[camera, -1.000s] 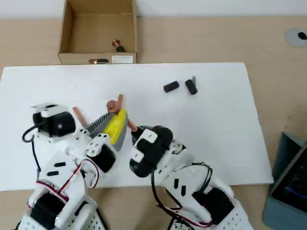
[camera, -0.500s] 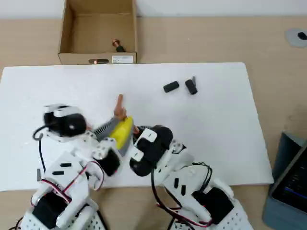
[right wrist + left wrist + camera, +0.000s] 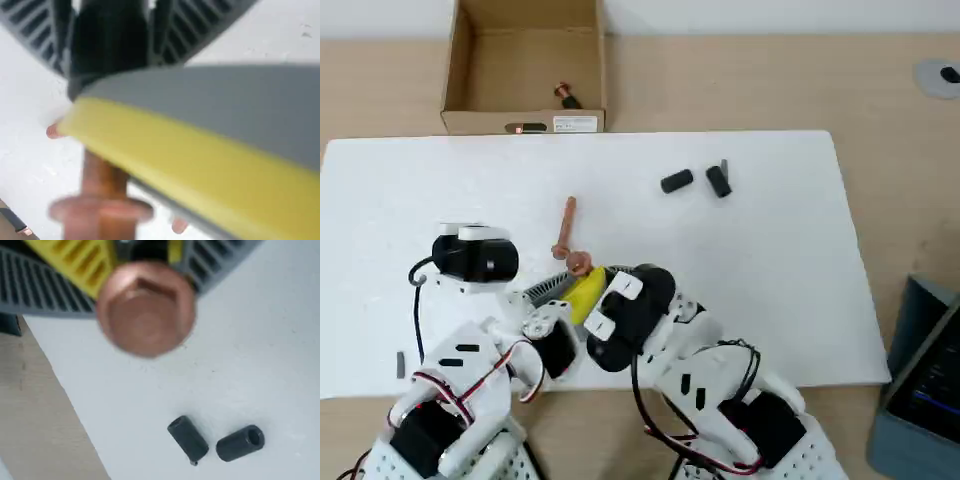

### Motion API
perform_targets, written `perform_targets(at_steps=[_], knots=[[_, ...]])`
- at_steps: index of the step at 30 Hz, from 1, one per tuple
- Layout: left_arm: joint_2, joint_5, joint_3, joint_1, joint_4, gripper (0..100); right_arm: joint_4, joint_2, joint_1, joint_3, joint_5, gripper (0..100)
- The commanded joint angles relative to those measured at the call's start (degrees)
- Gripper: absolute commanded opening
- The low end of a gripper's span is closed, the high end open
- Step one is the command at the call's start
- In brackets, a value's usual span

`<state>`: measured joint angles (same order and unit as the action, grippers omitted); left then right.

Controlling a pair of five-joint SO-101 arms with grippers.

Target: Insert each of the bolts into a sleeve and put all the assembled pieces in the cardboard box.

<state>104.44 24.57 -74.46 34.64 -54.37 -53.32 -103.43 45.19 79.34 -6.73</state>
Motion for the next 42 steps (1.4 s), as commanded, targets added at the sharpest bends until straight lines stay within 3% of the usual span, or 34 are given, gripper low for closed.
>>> perform_targets(at_steps=[1, 3, 13, 16, 19, 21, 33, 42], knots=[[0.04, -0.18, 0.53, -3.43, -1.23, 16, 1.85, -4.88, -0.66, -3.56, -0.09, 0.9], [-0.04, -1.58, 1.49, -4.84, -1.32, 21, 1.85, -4.88, -0.66, -3.47, -0.09, 0.9], [-0.04, -3.34, 8.09, -5.89, -1.32, 20, 1.85, -4.88, -0.66, -2.68, 0.0, 0.9], [-0.04, -3.43, 10.11, -5.89, -2.99, 16, 1.85, -4.88, -0.66, -2.68, 0.0, 0.9], [-0.04, -3.43, 11.87, -7.12, -4.48, 5, 1.85, -4.88, -0.75, -2.95, 0.0, 0.9], [0.04, -3.6, 12.22, -10.46, -4.4, 0, 1.76, -4.88, -1.71, -2.95, 0.09, 0.9], [0.04, -22.24, 0.44, -39.21, -4.13, 0, 1.41, -4.88, -19.12, -3.03, 2.99, 0.9], [0.04, -27.34, -13.36, -43.52, -4.4, 0, -2.46, -1.98, -23.69, -5.58, 7.82, 0.9]])
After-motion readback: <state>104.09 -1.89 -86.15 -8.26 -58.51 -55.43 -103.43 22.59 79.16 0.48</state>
